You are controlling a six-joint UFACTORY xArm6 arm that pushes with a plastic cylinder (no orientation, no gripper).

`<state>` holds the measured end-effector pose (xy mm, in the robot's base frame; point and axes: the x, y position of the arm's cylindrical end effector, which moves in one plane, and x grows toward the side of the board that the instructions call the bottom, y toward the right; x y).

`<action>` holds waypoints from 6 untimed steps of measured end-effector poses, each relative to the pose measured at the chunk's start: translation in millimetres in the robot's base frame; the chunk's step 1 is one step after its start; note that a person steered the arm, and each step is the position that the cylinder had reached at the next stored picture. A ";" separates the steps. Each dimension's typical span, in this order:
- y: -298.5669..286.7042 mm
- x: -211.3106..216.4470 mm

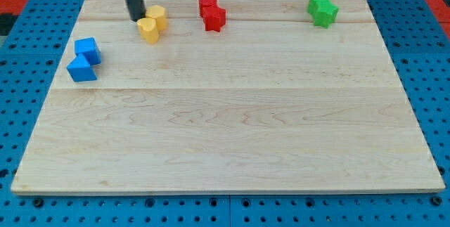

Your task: Slide the yellow heart left a bit

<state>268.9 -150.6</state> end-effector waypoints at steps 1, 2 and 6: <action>30.2 7.2; 62.0 16.0; -7.9 -17.2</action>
